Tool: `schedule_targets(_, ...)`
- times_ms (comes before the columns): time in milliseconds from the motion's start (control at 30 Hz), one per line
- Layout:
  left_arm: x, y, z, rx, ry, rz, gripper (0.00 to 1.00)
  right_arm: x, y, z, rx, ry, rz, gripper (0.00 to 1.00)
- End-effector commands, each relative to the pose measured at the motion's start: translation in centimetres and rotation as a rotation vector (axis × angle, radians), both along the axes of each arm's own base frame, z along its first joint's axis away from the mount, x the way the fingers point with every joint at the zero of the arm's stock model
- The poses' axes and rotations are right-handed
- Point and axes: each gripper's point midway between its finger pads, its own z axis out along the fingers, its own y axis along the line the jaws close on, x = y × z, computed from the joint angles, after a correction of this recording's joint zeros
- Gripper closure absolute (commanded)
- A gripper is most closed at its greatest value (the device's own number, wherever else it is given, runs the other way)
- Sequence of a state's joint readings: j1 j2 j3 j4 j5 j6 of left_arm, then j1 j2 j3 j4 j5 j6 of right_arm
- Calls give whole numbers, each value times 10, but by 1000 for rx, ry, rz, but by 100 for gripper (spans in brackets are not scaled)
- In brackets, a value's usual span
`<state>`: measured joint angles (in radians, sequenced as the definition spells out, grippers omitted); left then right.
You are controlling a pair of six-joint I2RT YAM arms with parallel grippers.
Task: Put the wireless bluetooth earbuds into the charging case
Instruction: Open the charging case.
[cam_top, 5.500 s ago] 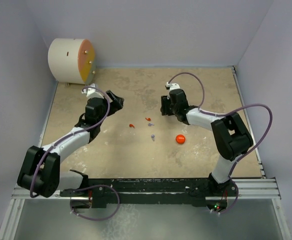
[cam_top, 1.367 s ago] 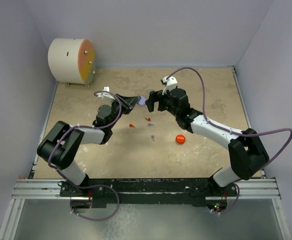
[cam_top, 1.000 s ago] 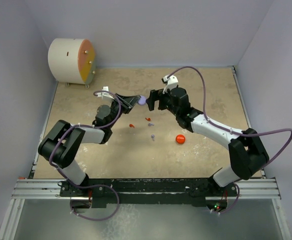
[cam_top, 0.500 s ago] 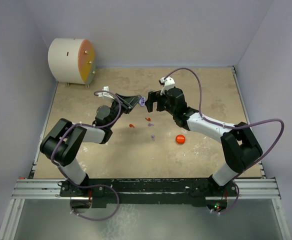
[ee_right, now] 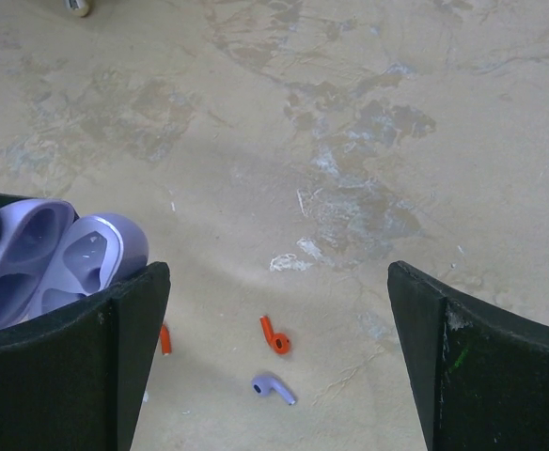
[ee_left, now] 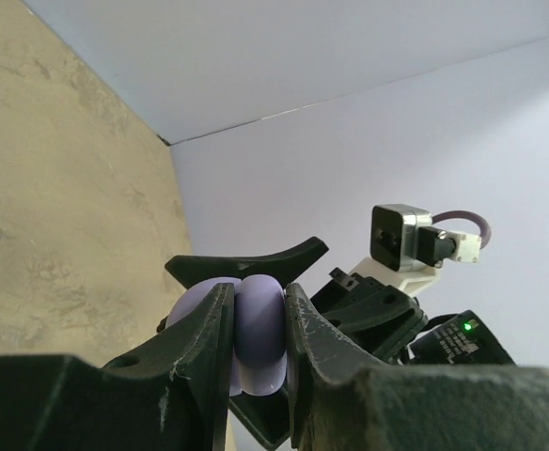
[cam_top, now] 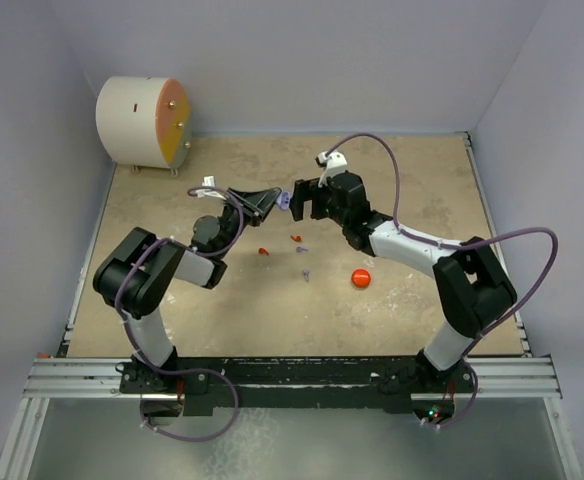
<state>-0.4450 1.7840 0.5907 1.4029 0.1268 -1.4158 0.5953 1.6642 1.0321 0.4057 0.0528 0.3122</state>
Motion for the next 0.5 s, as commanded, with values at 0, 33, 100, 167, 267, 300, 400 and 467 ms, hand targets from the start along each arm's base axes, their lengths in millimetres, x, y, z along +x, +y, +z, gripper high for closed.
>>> schedule_targets(0, -9, 2, 28, -142, -81, -37, 100, 7, 17, 33, 96, -71, 32, 0)
schedule_targets(33, -8, 6, 25, -160, -73, -28, 100, 7, 16, 32, 95, -68, 24, 0)
schedule_targets(100, -6, 17, 22, -194, -62, -2, 100, 7, 12, 28, 82, -55, 7, 0)
schedule_targets(167, -3, 31, 20, -226, -55, 21, 100, 4, 6, 24, 69, -50, -6, 0)
schedule_targets(267, -1, 49, 13, -228, -32, 63, 100, -2, 0, 15, 45, -35, -11, 0)
schedule_targets(300, -2, 53, 12, -226, -27, 75, 100, -4, -2, 11, 35, -28, -10, 0)
schedule_targets(400, -4, 64, 7, -224, -11, 96, 100, -6, -15, -2, -17, -22, -44, 5)
schedule_targets(467, -6, 67, 4, -226, 3, 99, 100, -10, -14, -6, -36, -31, -22, 9)
